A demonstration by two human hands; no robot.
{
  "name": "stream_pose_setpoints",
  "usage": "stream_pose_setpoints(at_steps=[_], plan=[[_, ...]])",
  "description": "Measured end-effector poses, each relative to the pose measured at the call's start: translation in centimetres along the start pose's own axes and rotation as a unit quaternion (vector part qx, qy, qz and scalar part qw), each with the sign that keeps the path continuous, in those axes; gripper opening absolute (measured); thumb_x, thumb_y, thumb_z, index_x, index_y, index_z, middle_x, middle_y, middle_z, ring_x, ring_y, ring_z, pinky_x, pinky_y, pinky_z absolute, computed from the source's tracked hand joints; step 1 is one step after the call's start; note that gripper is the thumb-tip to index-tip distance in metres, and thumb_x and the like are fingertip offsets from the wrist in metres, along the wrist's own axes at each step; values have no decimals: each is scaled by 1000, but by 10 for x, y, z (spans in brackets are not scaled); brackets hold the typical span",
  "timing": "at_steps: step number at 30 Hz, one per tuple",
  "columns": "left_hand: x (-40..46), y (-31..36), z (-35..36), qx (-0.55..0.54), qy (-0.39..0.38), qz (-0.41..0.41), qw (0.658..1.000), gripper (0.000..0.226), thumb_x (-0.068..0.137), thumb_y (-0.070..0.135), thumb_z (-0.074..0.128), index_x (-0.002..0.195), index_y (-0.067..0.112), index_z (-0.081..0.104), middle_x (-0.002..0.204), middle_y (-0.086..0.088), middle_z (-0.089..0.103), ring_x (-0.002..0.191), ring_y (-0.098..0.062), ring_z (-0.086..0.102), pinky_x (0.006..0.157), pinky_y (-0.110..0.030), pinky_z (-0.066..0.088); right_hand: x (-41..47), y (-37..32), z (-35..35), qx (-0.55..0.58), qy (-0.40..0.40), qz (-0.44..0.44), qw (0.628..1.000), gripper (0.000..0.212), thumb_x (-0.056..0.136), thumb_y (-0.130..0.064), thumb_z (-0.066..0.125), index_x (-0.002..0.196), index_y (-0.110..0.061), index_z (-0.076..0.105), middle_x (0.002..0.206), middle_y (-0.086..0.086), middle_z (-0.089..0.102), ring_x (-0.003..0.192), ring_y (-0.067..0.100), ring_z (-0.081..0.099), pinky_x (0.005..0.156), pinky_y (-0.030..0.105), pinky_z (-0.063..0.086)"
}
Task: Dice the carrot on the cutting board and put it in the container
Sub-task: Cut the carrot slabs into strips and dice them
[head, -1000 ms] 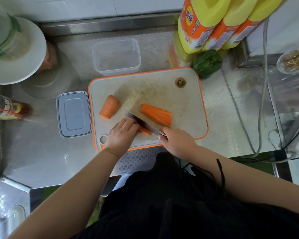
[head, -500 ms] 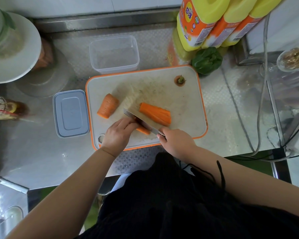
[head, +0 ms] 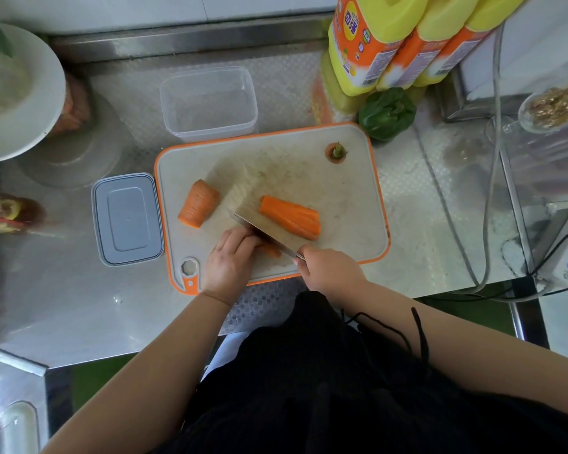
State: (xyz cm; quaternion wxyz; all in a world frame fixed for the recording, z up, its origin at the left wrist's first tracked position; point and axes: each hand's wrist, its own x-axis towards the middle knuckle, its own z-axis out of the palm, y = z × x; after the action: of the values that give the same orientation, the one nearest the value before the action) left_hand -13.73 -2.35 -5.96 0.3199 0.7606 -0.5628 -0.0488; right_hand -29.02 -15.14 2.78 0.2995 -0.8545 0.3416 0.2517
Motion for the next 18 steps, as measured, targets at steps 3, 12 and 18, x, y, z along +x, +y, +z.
stream_pose_setpoints(at_steps=[3,12,18], plan=[[1,0,-1,-14,14,-1,1000,17,83,0,57,95,11,63,107,-1,54,94,-26,56,76,-36,52,-3,1,-6,5,-2,-1,1000,32,102,-35,33,105,-9,53,92,11,63,86,31,60,64,33,37],[2,0,1,-6,27,-1,1000,15,83,-3,56,86,3,70,106,-1,56,94,-26,57,77,-33,50,-6,-11,-15,-21,-5,-1,1000,31,102,-32,34,103,-8,55,94,11,62,90,31,60,67,33,39],[1,-3,2,-13,22,-9,1000,17,87,-1,55,87,4,72,100,-10,66,95,-26,59,85,-30,49,6,-13,-12,-37,-40,27,998,34,103,-31,34,107,-7,57,96,11,61,93,30,60,71,36,44]])
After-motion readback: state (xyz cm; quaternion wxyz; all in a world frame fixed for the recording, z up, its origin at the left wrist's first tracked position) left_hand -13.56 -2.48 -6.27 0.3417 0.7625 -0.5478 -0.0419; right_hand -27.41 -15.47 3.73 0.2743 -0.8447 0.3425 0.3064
